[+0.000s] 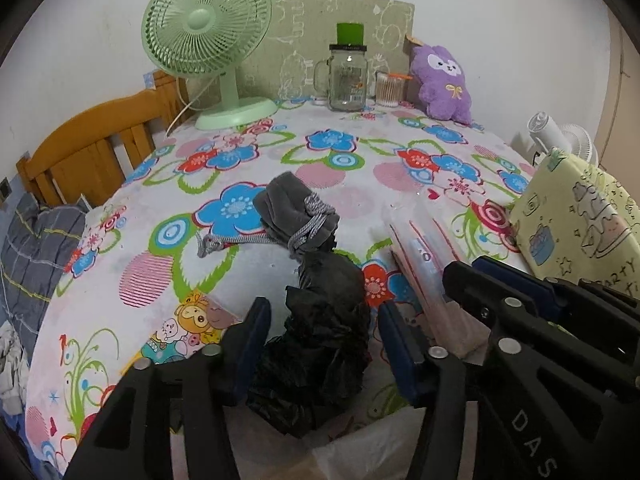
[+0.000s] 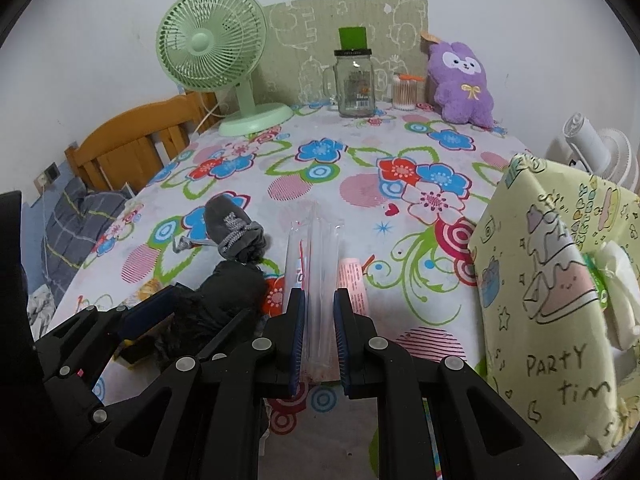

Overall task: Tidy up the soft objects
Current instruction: 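Lift the clear plastic bag with the right gripper while the left regrasps the black umbrella, then carry the plastic bag with the right gripper while the left carries the umbrella to the yellow box, then open the left gripper to drop the umbrella into the yellow box while the right releases the bag, then withdraw both grippers from the yellow box back over the bed, then move the left gripper to the white rolled cloth and grasp it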

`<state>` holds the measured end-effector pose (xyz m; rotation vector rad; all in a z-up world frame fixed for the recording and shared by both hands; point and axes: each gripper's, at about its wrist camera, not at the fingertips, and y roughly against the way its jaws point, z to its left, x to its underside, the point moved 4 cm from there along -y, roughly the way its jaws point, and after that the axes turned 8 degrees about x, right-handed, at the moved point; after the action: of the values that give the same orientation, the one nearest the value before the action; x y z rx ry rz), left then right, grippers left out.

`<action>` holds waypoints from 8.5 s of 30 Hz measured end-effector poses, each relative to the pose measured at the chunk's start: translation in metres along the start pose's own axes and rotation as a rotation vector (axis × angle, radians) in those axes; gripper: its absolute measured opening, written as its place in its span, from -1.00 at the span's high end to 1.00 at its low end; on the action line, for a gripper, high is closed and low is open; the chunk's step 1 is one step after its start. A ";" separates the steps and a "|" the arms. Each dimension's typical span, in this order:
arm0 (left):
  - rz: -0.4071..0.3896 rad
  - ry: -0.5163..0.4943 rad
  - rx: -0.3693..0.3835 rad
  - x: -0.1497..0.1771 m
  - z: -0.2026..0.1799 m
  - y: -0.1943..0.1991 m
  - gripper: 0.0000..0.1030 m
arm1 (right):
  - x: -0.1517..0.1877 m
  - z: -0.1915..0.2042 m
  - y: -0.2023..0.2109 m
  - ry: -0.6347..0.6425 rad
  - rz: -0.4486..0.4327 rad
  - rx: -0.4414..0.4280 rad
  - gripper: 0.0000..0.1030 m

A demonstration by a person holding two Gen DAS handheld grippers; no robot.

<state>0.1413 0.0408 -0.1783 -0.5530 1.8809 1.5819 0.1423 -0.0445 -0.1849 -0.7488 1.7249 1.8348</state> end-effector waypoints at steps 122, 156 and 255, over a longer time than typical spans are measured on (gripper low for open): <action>-0.060 -0.289 0.165 -0.056 -0.239 0.021 -0.68 | -0.019 -0.228 0.084 -0.172 -0.100 0.142 0.59; -0.132 -0.267 0.161 -0.063 -0.200 0.072 -0.96 | -0.032 -0.186 0.133 -0.138 -0.198 0.185 -0.70; 0.032 -0.070 0.076 0.053 -0.037 0.021 -0.58 | 0.054 -0.025 0.030 -0.010 -0.006 0.071 -0.86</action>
<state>0.0820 0.0128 -0.1962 -0.4310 1.8968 1.5234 0.0844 -0.0716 -0.2022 -0.7139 1.7694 1.7612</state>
